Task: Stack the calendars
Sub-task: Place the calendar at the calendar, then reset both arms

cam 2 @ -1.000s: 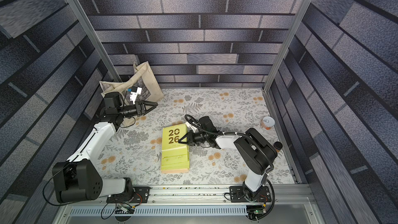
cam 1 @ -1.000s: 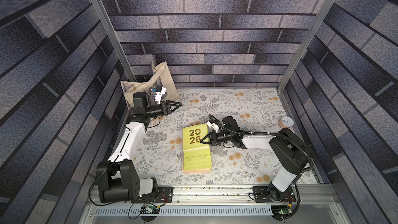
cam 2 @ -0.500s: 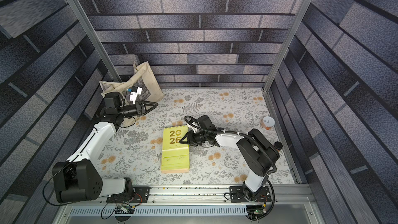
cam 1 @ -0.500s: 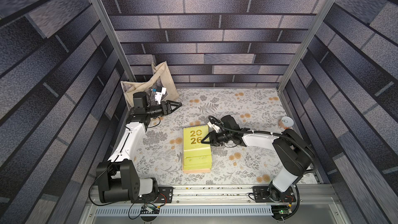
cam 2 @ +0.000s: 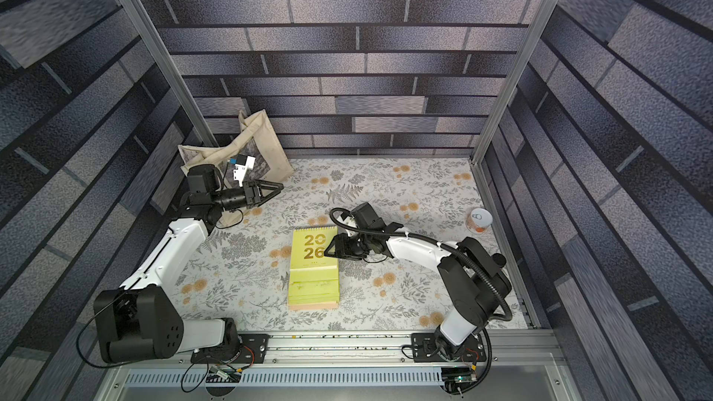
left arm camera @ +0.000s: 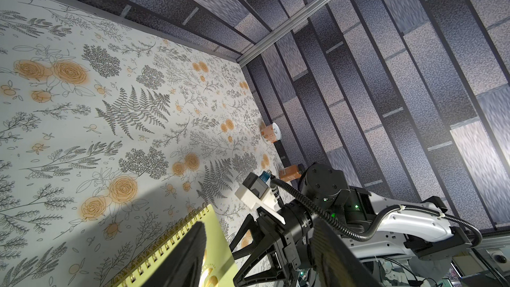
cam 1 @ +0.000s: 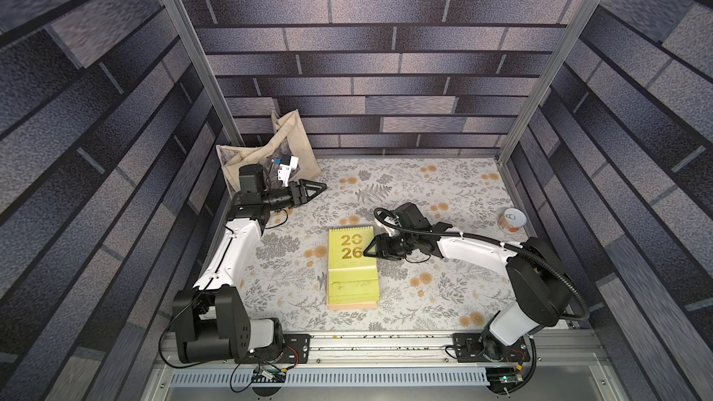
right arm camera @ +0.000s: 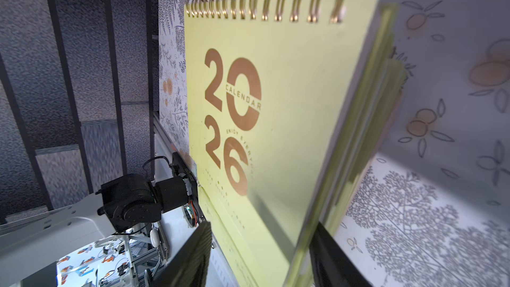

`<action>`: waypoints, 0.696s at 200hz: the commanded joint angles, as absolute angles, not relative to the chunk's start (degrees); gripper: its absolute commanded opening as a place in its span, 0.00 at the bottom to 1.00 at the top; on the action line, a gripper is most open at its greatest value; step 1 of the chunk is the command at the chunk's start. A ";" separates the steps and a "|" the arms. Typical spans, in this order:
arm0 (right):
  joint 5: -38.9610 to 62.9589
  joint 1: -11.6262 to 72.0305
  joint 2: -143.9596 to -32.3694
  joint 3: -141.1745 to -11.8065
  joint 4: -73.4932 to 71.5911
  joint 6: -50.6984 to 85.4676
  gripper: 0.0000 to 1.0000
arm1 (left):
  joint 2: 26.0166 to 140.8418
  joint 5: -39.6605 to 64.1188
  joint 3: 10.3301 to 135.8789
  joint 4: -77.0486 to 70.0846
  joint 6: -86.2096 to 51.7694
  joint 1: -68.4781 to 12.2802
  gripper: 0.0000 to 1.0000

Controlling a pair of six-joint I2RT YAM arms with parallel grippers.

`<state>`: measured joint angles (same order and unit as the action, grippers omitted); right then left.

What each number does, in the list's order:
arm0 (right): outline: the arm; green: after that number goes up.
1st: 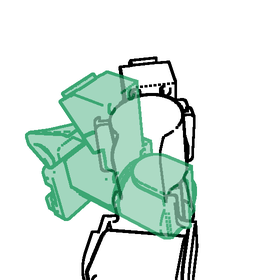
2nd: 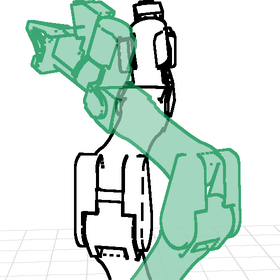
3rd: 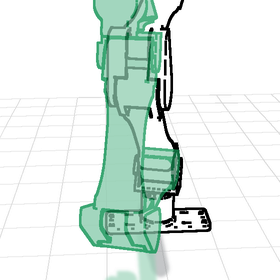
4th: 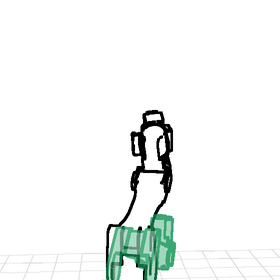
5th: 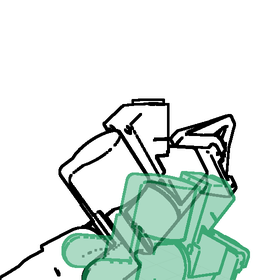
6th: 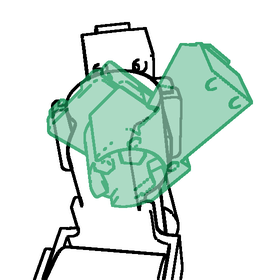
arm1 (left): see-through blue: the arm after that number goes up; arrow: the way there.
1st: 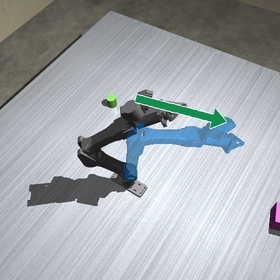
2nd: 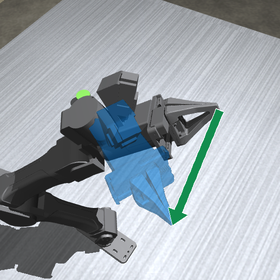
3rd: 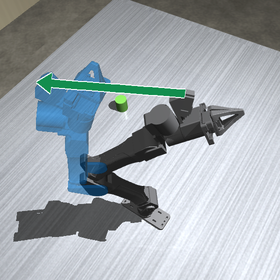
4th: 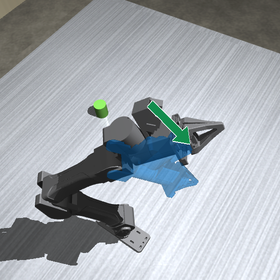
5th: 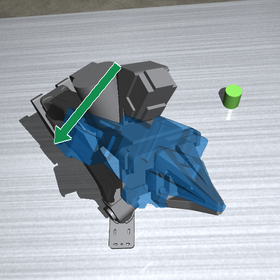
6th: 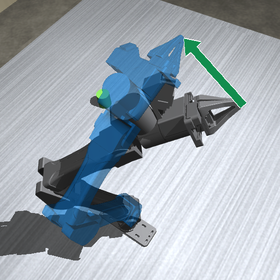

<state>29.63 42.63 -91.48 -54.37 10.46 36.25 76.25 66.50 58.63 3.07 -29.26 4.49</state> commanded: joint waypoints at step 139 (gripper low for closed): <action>-20.52 28.63 -69.62 -64.49 35.59 13.26 1.00 | 69.16 24.87 59.80 17.67 -20.98 4.40 1.00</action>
